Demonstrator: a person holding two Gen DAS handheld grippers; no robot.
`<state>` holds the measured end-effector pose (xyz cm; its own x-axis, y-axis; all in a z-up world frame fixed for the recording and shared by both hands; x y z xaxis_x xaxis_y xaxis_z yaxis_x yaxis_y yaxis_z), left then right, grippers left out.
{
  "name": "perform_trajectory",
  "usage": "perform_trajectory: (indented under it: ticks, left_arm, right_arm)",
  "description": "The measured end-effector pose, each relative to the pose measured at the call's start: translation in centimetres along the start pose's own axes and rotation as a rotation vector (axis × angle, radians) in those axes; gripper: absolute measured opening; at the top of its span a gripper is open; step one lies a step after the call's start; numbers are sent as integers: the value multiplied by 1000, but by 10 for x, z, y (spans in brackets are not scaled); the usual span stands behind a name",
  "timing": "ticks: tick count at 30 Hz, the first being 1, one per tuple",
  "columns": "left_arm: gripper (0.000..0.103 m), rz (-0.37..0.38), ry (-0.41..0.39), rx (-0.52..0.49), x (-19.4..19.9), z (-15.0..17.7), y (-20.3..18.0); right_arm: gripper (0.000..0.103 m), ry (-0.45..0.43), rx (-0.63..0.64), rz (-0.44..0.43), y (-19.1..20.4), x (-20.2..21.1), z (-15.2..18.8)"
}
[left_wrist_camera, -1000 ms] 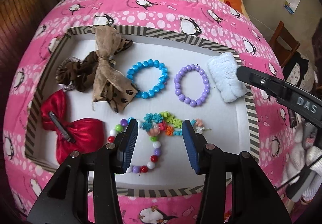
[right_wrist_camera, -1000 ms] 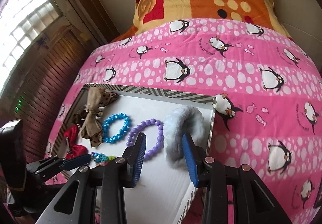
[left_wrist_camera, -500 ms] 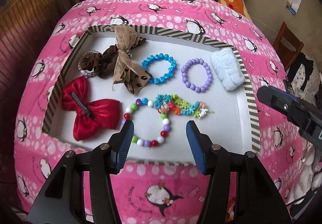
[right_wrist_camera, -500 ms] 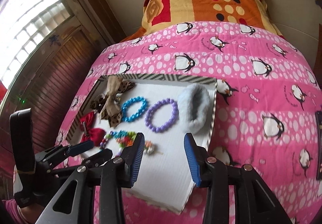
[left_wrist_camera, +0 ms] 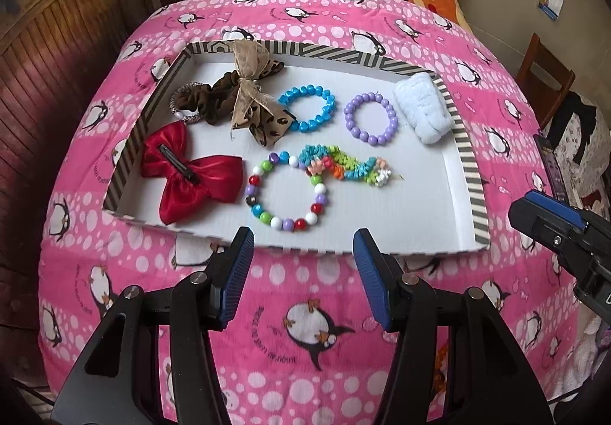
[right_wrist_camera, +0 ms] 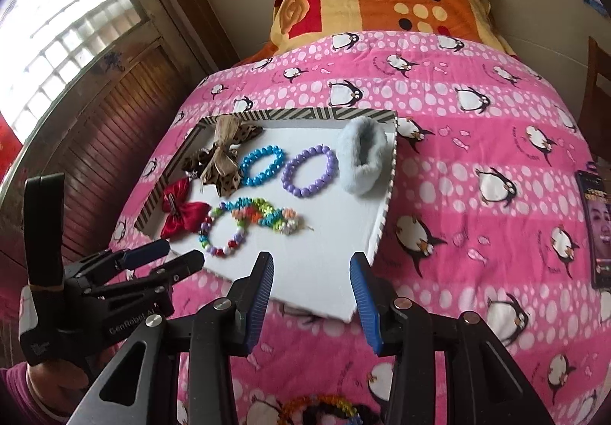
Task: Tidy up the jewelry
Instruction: 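Lift both open tools out of the tray, then grasp the black scrunchie with the right tool while the left tool grasps the orange bead bracelet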
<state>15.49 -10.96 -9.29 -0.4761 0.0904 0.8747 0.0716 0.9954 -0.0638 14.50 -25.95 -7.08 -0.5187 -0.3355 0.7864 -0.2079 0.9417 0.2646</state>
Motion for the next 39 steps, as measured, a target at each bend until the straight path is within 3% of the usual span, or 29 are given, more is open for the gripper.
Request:
perform_trajectory:
  ticks: [25, 39]
  left_arm:
    - [54, -28, 9, -75, 14, 49, -17]
    - [54, -30, 14, -86, 18, 61, -25]
  right_arm:
    - [40, 34, 3, 95, -22, 40, 77]
    - [40, 50, -16, 98, -30, 46, 97]
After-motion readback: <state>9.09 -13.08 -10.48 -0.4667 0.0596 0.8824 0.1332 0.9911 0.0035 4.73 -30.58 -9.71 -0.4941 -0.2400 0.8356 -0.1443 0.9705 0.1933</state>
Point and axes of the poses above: each gripper's, at about its wrist camera, not at the fingertips, and x roughly against the way its jaws point, y to its left, z to its underside, the point moved 9 cm from there along -x, roughly the way its jaws point, and after that the axes turned 1 degree about -y, right-handed, at the moved point
